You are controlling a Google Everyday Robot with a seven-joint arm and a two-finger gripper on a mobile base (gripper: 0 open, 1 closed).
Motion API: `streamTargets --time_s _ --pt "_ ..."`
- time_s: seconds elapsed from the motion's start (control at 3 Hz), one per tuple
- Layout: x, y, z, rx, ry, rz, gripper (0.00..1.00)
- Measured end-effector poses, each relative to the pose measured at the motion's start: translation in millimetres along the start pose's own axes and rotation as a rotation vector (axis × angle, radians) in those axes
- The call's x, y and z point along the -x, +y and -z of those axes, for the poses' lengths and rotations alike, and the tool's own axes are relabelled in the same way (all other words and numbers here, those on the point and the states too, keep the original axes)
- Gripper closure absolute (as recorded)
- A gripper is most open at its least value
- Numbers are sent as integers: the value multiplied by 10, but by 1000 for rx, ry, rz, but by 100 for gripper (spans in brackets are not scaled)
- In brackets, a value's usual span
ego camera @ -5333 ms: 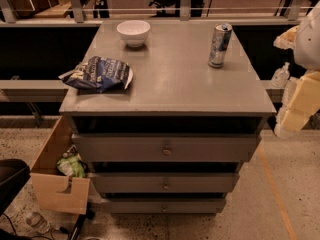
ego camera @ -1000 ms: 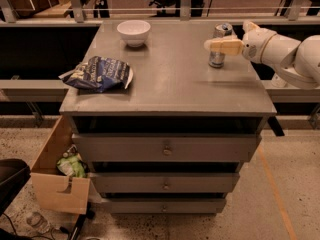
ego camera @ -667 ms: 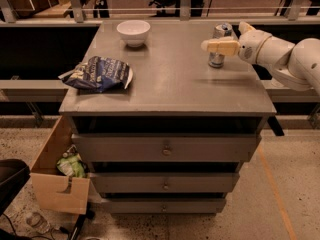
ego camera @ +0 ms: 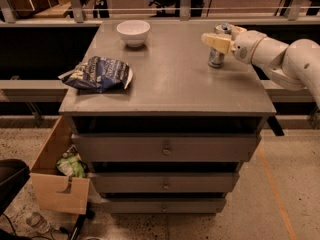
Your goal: Place redbull can into white bowl
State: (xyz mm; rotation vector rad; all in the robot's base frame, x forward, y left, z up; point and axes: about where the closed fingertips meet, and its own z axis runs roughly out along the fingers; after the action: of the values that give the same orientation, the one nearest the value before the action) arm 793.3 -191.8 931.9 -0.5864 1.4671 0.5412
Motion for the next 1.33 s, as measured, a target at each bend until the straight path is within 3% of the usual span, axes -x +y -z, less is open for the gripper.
streamTargets --time_s 0.67,1.0,1.33 --pt "-3 42 -50 9 -1 -2 87" --pt "-4 63 -74 13 -1 -2 100" --pt "178 47 -154 18 -5 25 100"
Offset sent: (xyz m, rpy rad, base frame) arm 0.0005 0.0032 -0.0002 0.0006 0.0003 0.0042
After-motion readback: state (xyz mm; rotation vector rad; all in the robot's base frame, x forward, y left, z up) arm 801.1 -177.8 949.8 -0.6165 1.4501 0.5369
